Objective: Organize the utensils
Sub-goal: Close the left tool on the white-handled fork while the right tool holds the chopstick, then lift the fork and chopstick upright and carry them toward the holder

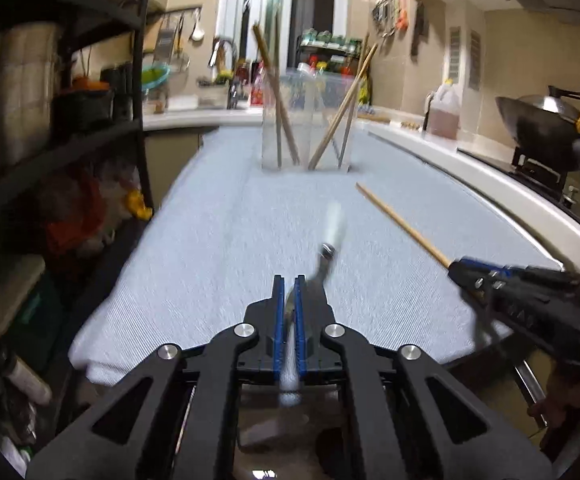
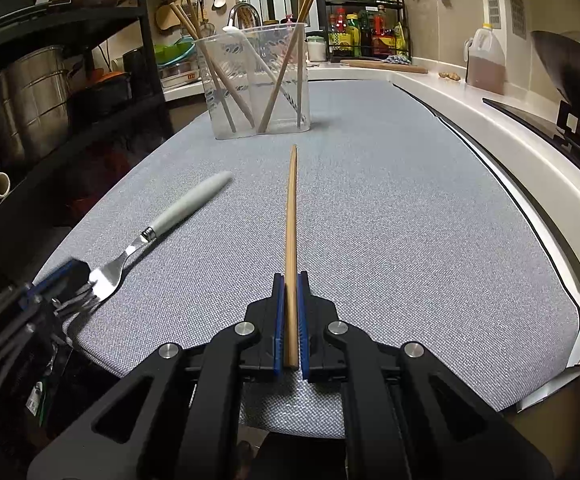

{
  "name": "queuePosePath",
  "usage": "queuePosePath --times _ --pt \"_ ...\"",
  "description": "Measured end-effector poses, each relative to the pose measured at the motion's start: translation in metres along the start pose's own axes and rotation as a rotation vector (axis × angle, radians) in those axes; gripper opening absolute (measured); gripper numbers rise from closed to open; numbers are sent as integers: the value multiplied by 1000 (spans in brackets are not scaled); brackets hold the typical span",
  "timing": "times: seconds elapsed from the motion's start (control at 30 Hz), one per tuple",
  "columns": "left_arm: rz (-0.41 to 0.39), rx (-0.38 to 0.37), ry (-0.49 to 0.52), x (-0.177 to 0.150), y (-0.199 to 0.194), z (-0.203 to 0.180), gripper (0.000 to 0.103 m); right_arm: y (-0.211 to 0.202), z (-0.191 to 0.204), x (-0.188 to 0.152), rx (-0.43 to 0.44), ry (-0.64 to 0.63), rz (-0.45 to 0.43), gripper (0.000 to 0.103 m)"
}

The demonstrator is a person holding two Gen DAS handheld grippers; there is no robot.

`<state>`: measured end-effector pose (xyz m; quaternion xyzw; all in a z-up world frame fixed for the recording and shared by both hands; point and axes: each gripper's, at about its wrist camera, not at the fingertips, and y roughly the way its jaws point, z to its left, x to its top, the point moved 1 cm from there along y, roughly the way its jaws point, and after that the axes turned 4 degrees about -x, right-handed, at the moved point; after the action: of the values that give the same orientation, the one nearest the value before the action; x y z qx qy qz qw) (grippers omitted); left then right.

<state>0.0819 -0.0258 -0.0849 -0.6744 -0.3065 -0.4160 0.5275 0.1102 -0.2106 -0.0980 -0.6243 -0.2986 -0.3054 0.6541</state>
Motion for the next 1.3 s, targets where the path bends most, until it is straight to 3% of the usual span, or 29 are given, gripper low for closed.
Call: queuePosePath --times 0.2,0.37,0.43,0.5,0.57,0.77,0.83,0.9,0.97,1.07,1.3 --pt "-92 -26 64 21 -19 -8 0 0 0 0 -1 -1 3 7" --pt "-57 -9 100 13 -11 -10 0 1 -2 1 2 -1 9 7" --pt "-48 -8 87 6 -12 -9 9 1 -2 1 3 -4 11 7" --pt "-54 3 69 3 -17 -7 61 1 -2 1 4 -6 13 7" --pt "-102 25 62 2 -27 -7 67 1 -2 1 3 -9 13 7" --pt "-11 -16 92 -3 -8 -12 67 2 -3 1 2 -10 10 7" --pt "16 -34 86 -7 -1 -11 54 2 -3 0 3 -12 8 7" --pt "83 -79 77 -12 12 -9 17 1 -3 -1 2 -17 3 7" --pt "72 -78 81 -11 11 -7 9 1 -2 -2 -2 -22 -1 7" --pt "61 -84 67 -6 6 -4 4 -1 -2 -2 -7 -28 1 7" --pt "-86 -87 82 27 -26 -5 4 -13 -4 0 -9 -23 -17 6"
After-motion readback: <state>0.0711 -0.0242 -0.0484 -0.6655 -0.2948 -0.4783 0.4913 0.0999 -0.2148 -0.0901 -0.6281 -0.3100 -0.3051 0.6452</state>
